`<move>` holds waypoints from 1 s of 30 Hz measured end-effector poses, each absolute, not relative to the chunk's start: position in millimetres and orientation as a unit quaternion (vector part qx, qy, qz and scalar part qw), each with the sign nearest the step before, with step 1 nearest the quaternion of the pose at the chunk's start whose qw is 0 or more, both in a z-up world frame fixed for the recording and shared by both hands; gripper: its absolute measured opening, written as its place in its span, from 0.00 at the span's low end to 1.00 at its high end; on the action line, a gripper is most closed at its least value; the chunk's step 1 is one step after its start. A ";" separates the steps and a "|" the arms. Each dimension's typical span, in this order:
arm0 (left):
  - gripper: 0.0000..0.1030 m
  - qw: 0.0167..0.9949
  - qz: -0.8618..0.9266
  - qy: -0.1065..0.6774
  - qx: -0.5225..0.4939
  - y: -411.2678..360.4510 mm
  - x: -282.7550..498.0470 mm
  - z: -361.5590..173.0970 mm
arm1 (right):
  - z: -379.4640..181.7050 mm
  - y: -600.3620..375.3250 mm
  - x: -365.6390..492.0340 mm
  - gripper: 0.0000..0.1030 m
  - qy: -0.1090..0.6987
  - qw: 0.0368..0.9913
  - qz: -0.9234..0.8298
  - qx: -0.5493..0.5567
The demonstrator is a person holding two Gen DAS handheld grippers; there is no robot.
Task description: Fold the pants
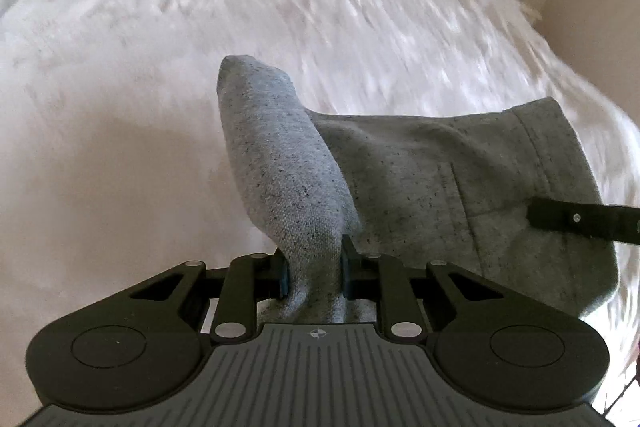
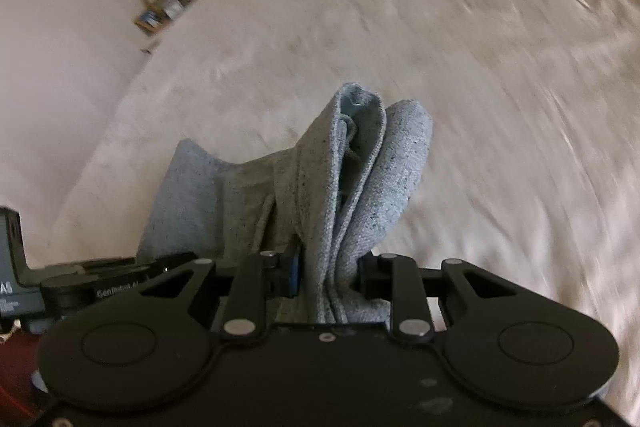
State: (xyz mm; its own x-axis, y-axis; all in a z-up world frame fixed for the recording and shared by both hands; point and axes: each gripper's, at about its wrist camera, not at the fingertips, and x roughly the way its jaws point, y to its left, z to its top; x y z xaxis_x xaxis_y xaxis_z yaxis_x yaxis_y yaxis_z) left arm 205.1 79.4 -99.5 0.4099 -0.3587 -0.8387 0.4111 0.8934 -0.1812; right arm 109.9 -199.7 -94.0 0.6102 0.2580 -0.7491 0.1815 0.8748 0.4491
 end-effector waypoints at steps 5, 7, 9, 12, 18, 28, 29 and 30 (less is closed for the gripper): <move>0.24 0.855 -0.201 0.478 0.016 86.9 254.2 -92.5 | -89.1 -199.3 175.8 0.27 0.420 0.870 0.036 0.255; 0.29 0.855 -0.172 0.488 0.029 84.8 272.7 -102.9 | -101.7 -197.0 203.9 0.35 0.428 0.867 0.027 0.256; 0.29 0.851 -0.137 0.505 0.046 83.6 286.6 -118.8 | -123.9 -201.1 224.5 0.37 0.452 0.858 -0.016 0.244; 0.29 0.841 -0.099 0.528 0.060 88.0 296.2 -140.0 | -157.8 -205.6 247.9 0.33 0.513 0.829 -0.119 0.186; 0.29 0.847 -0.099 0.520 0.051 89.0 275.1 -130.6 | -144.9 -214.8 227.2 0.33 0.476 0.854 -0.135 0.163; 0.37 0.815 -0.104 0.567 0.056 65.7 271.6 -167.0 | -172.5 -161.9 204.0 0.32 0.510 0.851 -0.034 0.117; 0.41 0.814 -0.101 0.569 0.057 65.0 273.3 -171.0 | -181.2 -161.4 201.4 0.32 0.521 0.844 -0.035 0.123; 0.45 0.814 -0.098 0.569 0.055 64.8 276.1 -173.6 | -186.8 -162.9 201.1 0.33 0.524 0.842 -0.037 0.127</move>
State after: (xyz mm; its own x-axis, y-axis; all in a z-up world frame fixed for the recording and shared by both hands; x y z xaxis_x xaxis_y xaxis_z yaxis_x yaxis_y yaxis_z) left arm 276.1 64.8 -173.6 0.3327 -0.0967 -0.9381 0.2217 0.9749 -0.0218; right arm 201.1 -162.9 -186.8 0.4487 0.0705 -0.8909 0.1946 0.9653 0.1743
